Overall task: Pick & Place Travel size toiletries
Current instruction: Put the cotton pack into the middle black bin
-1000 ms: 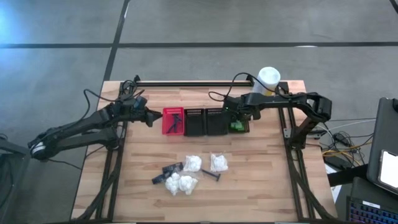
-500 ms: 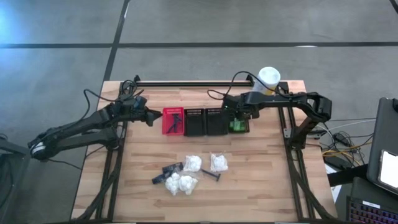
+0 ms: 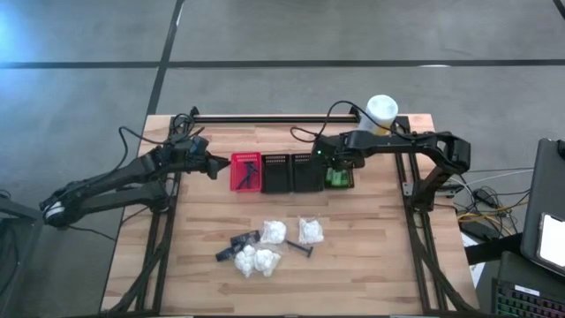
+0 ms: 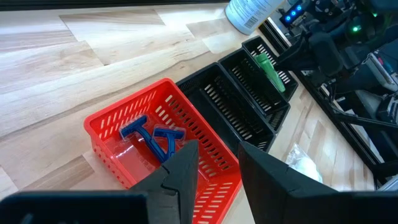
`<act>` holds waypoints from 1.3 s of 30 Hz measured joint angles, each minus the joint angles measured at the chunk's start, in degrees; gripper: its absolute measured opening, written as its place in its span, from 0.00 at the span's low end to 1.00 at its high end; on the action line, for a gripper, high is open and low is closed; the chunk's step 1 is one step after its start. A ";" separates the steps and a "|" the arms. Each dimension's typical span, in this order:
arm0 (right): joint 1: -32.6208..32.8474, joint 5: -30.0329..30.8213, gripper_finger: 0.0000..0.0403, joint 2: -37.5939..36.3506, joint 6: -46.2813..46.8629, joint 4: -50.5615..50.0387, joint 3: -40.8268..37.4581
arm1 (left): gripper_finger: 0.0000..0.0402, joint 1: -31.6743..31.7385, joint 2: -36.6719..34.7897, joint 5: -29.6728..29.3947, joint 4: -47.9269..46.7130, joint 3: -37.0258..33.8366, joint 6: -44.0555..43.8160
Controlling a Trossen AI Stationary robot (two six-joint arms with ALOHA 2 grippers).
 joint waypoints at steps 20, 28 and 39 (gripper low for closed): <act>11.68 -0.13 0.76 0.00 13.11 1.46 0.00 | 0.30 0.00 0.00 0.02 0.00 0.00 0.00; 17.31 -0.17 0.73 0.00 17.72 3.73 0.00 | 0.30 -0.02 0.00 0.01 0.00 0.00 -0.01; 24.58 -0.17 0.61 2.20 2.61 20.54 -0.04 | 0.30 -0.04 0.02 -2.03 -0.02 0.00 -0.02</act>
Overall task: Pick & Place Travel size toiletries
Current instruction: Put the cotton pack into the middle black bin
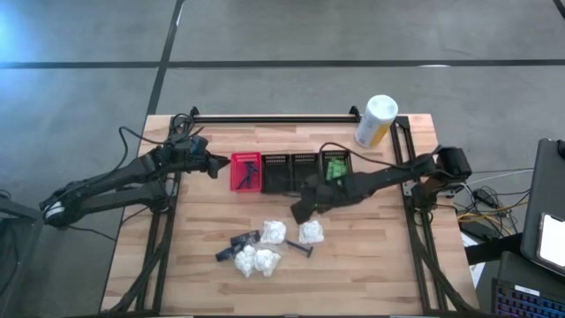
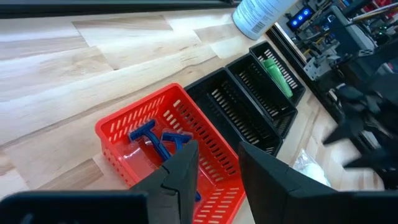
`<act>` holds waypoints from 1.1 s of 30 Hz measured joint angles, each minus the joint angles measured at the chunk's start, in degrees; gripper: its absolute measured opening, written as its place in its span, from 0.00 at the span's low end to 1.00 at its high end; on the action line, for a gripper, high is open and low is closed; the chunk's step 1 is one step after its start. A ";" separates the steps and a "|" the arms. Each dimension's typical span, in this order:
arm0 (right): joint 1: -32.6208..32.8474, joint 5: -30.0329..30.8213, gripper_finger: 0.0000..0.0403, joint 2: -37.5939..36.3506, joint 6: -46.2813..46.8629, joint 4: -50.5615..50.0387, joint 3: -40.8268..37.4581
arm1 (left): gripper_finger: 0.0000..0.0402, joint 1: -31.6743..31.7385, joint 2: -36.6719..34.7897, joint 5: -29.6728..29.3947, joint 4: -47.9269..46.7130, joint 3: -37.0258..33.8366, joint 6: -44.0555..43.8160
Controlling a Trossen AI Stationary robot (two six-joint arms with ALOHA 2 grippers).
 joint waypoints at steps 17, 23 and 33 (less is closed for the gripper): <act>1.77 -5.28 0.48 1.38 0.52 11.28 0.00 | 0.30 0.04 0.48 -0.51 0.00 -0.02 0.00; 5.33 -6.90 0.50 1.38 -7.85 11.21 0.00 | 0.30 0.04 0.48 -0.51 0.00 -0.02 0.00; 8.43 -8.55 0.49 4.55 -12.04 11.47 0.58 | 0.30 0.04 0.48 -0.53 0.00 -0.02 0.02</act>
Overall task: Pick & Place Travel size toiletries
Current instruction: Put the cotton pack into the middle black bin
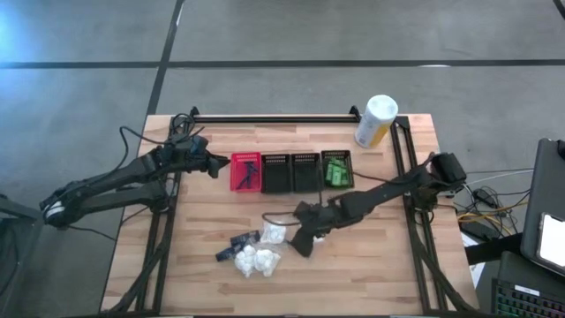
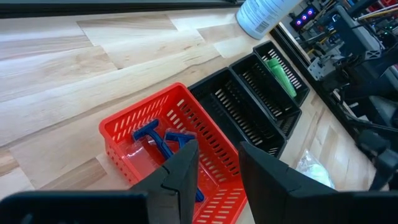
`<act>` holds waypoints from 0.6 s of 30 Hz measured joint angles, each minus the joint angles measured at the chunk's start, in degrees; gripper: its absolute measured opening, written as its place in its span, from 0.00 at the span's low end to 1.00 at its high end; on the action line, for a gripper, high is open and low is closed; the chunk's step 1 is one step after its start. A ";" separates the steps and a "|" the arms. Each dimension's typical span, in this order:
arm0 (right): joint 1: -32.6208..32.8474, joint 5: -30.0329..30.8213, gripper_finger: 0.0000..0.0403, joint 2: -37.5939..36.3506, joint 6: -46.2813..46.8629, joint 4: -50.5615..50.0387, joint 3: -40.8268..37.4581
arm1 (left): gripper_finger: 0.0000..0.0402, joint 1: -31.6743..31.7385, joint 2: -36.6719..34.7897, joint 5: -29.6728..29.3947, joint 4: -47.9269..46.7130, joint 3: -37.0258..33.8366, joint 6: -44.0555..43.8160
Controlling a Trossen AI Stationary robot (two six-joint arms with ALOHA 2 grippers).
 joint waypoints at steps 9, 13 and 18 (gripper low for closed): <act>1.79 -6.26 0.45 11.14 -6.46 -7.77 11.02 | 0.30 -0.02 0.00 0.01 -0.47 0.00 0.00; 2.89 -4.14 0.44 15.28 -12.68 -17.53 18.31 | 0.30 -0.04 0.08 0.00 -0.83 0.00 -0.01; 4.83 1.88 0.47 19.60 -16.67 -29.41 24.98 | 0.30 -0.04 0.35 0.01 -0.56 0.00 0.01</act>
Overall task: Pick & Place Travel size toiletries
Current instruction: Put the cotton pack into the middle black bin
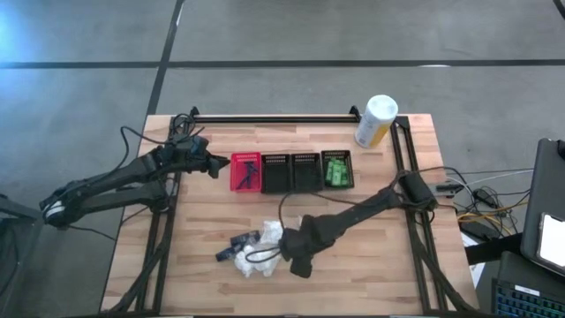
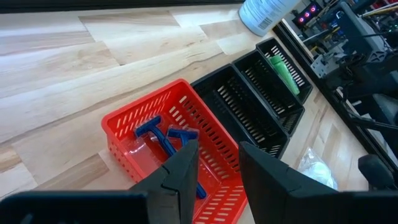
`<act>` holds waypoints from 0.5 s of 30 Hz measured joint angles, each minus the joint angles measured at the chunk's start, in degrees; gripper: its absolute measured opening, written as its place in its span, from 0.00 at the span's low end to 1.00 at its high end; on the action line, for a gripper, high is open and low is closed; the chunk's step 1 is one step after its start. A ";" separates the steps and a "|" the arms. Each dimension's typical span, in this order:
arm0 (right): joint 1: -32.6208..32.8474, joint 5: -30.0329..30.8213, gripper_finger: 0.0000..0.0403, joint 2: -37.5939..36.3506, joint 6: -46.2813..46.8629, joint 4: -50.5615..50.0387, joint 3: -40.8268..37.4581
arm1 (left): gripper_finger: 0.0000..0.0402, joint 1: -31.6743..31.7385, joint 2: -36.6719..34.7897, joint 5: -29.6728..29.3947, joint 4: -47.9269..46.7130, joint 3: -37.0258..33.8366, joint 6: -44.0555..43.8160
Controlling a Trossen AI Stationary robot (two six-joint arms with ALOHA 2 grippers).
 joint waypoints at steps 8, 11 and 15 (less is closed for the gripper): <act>1.06 0.86 0.52 -0.02 3.83 -1.02 1.80 | 0.30 0.00 0.24 -0.01 -0.04 0.00 0.00; 0.98 1.78 0.53 -0.94 6.70 -3.12 1.62 | 0.30 0.00 0.26 -0.01 -0.06 0.00 0.15; 0.48 2.47 0.55 -2.14 11.67 -4.40 1.07 | 0.30 0.00 0.26 -0.01 -0.05 0.00 0.17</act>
